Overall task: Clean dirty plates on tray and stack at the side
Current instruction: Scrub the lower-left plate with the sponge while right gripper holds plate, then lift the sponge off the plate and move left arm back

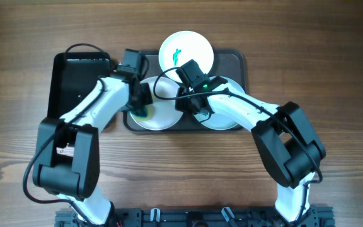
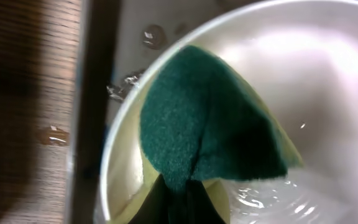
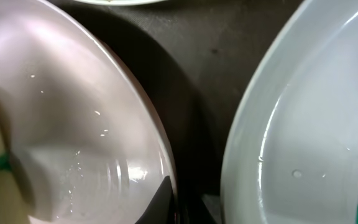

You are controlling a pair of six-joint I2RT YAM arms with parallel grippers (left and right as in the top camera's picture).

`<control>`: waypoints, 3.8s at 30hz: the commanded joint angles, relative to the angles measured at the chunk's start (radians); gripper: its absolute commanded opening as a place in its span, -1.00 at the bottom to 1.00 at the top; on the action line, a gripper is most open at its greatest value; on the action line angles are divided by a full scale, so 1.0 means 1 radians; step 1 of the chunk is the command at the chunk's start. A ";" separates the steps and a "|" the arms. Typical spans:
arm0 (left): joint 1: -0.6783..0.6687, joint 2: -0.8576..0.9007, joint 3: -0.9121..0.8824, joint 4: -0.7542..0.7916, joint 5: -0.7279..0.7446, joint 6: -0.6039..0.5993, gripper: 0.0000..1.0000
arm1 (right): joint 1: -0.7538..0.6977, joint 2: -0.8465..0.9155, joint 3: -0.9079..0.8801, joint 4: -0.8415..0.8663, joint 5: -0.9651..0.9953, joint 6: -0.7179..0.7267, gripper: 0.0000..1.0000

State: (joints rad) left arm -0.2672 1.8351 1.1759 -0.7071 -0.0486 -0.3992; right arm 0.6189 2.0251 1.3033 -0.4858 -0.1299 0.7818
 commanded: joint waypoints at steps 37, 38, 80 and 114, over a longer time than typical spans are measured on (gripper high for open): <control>0.005 0.113 0.015 0.062 -0.189 -0.151 -0.92 | -0.003 -0.004 0.000 -0.006 0.019 0.001 -0.91; 0.003 0.113 0.015 0.041 -0.187 -0.165 -0.92 | -0.003 -0.004 0.000 -0.006 0.019 0.001 -0.91; -0.132 0.067 0.081 -0.019 -0.226 -0.058 -0.92 | -0.003 -0.004 0.000 -0.003 0.019 0.003 -0.91; 0.075 0.075 0.197 0.017 0.145 -0.051 -0.92 | -0.003 -0.004 0.000 -0.010 0.009 -0.008 -0.92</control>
State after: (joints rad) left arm -0.2073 1.9491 1.2972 -0.6415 0.1028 -0.4332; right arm 0.6117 2.0251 1.3033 -0.4789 -0.1108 0.7856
